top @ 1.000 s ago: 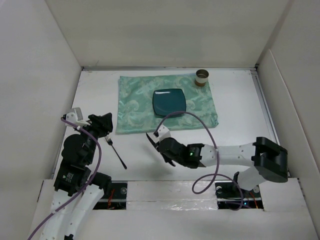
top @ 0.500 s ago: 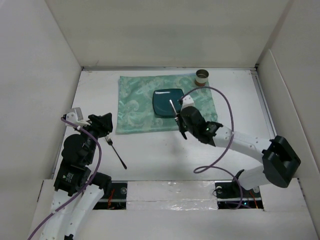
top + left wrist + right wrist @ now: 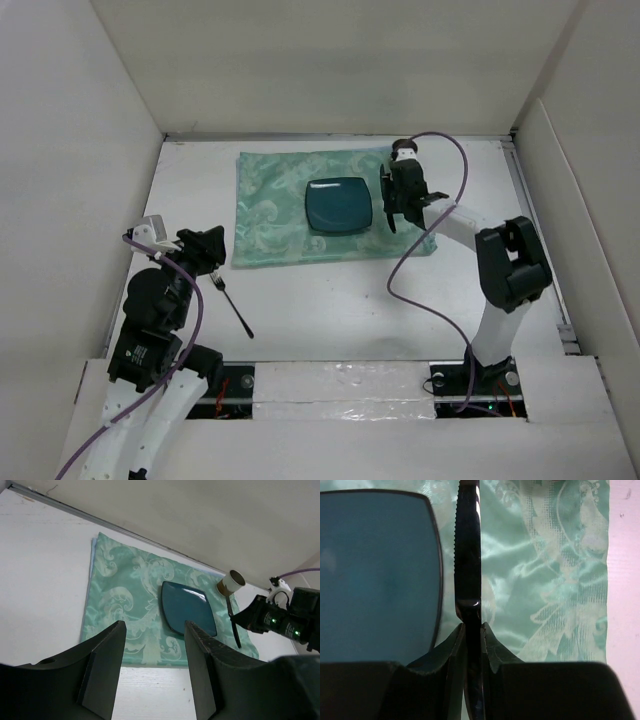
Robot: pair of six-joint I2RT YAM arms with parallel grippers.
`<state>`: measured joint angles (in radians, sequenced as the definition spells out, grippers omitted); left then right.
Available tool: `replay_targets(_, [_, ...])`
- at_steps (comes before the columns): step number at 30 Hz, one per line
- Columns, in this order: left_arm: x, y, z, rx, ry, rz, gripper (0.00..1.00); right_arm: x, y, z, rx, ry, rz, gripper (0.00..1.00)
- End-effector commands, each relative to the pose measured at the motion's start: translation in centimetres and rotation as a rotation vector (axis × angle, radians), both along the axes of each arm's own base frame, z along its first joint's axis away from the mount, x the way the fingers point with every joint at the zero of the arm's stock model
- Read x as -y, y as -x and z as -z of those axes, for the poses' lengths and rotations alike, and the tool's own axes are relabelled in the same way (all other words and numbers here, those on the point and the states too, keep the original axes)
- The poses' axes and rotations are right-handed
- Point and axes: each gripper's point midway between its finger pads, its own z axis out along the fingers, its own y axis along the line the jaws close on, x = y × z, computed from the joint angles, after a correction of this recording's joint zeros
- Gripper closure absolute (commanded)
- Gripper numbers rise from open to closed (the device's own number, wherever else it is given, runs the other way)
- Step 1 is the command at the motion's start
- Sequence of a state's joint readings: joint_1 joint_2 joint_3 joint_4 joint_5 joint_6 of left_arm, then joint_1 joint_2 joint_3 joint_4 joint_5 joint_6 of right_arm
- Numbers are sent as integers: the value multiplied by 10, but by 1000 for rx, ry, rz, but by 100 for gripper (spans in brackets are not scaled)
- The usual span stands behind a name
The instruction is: Set the dinner table for one person
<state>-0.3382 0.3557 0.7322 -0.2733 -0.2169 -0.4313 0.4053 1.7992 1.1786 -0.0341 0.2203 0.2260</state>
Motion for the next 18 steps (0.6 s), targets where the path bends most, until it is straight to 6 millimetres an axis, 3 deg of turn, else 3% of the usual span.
replay_targets(1, [1, -1, -8, 40, 1, 5, 53, -1, -33, -16, 40, -14, -29, 100])
replay_targets(7, [2, -3, -9, 37, -1, 9, 53, 10, -51, 6, -17, -10, 7, 100])
replay_targets(15, [1, -5, -7, 33, -3, 3, 53, 10, -48, 28, -76, -18, 36, 99])
replay_targets(18, [2, -6, -4, 17, -8, 5, 53, 10, -46, 31, -86, -20, 32, 86])
